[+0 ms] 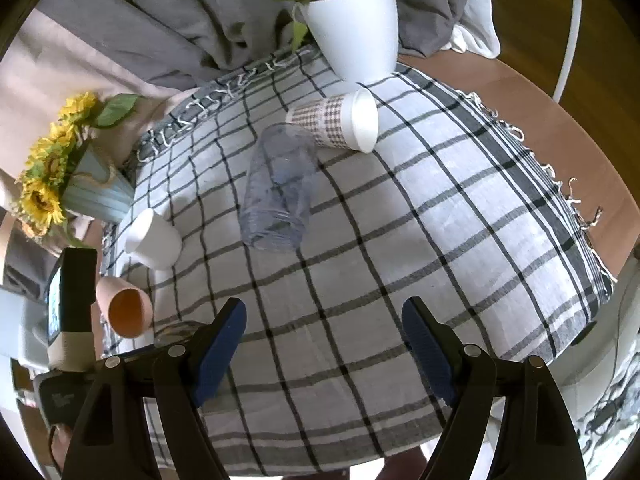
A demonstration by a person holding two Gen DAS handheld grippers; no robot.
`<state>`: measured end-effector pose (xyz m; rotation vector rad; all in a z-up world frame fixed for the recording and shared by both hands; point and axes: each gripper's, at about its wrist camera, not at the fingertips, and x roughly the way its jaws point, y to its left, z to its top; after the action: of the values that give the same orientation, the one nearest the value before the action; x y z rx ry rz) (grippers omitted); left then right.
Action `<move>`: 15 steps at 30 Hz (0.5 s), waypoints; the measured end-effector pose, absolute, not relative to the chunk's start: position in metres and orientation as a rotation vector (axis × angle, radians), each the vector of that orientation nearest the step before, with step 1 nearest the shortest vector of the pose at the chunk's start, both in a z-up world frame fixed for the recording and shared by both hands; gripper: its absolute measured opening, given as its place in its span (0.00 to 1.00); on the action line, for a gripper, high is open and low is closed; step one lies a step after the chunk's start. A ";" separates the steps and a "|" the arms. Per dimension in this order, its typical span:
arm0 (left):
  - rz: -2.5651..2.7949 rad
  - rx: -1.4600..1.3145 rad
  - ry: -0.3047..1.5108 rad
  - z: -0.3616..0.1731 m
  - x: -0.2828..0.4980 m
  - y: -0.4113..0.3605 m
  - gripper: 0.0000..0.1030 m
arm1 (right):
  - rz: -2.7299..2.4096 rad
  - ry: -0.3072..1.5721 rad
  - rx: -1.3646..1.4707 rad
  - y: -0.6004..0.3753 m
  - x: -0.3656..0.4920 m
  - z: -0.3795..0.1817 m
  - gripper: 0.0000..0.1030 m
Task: Flip cup upside down
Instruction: 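Close the left tool around the clear glass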
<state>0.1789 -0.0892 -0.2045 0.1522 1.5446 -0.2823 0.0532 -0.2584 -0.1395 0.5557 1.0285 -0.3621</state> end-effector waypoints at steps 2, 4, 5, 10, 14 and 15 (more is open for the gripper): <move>-0.272 0.152 1.536 -0.205 0.178 -0.088 0.65 | -0.366 1.038 0.567 -0.260 0.053 -0.142 0.78; -0.270 0.147 1.531 -0.206 0.178 -0.085 0.65 | -0.364 1.047 0.568 -0.261 0.054 -0.143 0.78; -0.270 0.146 1.531 -0.207 0.178 -0.084 0.65 | -0.365 1.049 0.567 -0.261 0.054 -0.144 0.78; -0.266 0.114 1.492 -0.193 0.180 -0.079 0.65 | -0.357 1.052 0.567 -0.261 0.055 -0.143 0.78; -0.276 0.111 1.420 -0.172 0.182 -0.081 0.64 | -0.349 1.027 0.559 -0.260 0.056 -0.134 0.78; -0.281 0.116 1.402 -0.169 0.183 -0.082 0.64 | -0.349 1.021 0.557 -0.261 0.056 -0.132 0.78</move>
<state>0.1827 -0.0825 -0.1685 0.1157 1.4017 -0.2807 0.0559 -0.2609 -0.1324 0.5572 1.0207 -0.3486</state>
